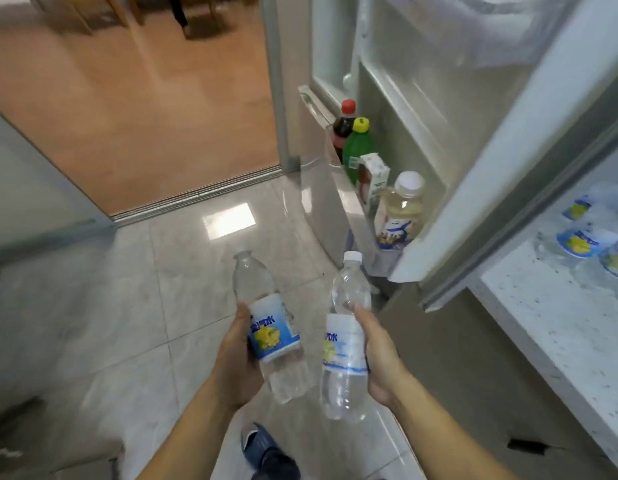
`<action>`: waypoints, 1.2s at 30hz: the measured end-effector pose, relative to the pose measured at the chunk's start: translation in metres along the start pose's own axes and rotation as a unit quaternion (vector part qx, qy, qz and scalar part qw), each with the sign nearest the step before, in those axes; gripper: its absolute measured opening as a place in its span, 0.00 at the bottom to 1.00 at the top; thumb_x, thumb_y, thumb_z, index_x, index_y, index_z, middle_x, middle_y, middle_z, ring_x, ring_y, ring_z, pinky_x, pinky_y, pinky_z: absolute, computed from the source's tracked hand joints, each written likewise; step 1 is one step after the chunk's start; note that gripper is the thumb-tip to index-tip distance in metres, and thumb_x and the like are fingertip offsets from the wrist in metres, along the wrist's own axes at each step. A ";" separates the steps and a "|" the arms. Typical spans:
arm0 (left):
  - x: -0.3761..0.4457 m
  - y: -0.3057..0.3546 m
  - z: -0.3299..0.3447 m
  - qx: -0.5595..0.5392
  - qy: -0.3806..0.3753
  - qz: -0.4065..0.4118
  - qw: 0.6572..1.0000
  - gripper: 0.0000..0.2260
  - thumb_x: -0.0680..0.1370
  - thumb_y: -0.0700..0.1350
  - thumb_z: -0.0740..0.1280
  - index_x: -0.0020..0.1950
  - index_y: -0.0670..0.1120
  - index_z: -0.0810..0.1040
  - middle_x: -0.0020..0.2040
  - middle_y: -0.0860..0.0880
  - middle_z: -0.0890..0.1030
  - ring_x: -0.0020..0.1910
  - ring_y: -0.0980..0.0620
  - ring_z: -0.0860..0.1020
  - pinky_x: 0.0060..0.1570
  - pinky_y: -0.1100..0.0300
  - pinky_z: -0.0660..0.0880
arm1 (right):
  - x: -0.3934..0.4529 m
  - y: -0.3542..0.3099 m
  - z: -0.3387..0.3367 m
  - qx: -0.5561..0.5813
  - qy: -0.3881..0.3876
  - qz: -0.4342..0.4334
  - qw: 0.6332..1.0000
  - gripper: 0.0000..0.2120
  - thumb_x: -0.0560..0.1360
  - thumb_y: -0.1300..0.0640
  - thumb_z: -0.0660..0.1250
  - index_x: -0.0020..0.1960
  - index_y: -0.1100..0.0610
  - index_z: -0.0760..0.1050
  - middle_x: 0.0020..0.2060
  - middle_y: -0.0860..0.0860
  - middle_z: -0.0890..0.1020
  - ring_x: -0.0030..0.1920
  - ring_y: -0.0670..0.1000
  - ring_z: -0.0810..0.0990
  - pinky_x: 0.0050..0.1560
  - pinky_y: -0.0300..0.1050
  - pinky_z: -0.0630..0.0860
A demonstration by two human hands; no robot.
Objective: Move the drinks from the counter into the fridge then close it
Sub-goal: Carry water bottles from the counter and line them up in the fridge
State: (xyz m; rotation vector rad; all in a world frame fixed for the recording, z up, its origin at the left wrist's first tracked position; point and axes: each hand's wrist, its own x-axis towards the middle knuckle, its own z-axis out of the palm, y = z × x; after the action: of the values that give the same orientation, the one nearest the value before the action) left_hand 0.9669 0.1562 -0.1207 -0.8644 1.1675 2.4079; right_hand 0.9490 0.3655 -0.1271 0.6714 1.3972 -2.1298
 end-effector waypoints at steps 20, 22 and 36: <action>0.137 0.281 -0.103 0.209 0.097 0.141 0.963 0.19 0.72 0.57 0.68 0.59 0.48 0.74 0.47 0.46 0.85 0.42 0.50 0.85 0.37 0.59 0.81 | 0.218 -0.074 0.282 -0.082 -0.106 0.021 0.991 0.33 0.65 0.42 0.74 0.65 0.57 0.74 0.51 0.61 0.85 0.46 0.60 0.85 0.49 0.57 0.82; 0.168 0.312 -0.096 0.228 0.087 0.151 0.958 0.22 0.70 0.57 0.69 0.60 0.48 0.73 0.47 0.46 0.85 0.42 0.50 0.86 0.36 0.61 0.81 | 0.253 -0.092 0.298 -0.104 -0.098 -0.028 0.989 0.29 0.66 0.45 0.77 0.62 0.56 0.76 0.50 0.59 0.86 0.47 0.60 0.86 0.46 0.54 0.82; 0.384 0.490 0.008 0.259 0.012 0.171 0.951 0.27 0.68 0.54 0.74 0.65 0.51 0.72 0.53 0.44 0.83 0.49 0.45 0.84 0.45 0.54 0.82 | 0.434 -0.281 0.351 -0.065 0.037 -0.201 0.977 0.20 0.64 0.48 0.77 0.55 0.52 0.80 0.45 0.56 0.86 0.44 0.57 0.87 0.41 0.50 0.83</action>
State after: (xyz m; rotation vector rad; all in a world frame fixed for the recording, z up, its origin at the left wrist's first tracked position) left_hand 0.4136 -0.1256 -0.0752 -0.5542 1.9732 2.1499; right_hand 0.3960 0.0771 -0.0925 0.4494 1.8228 -2.3040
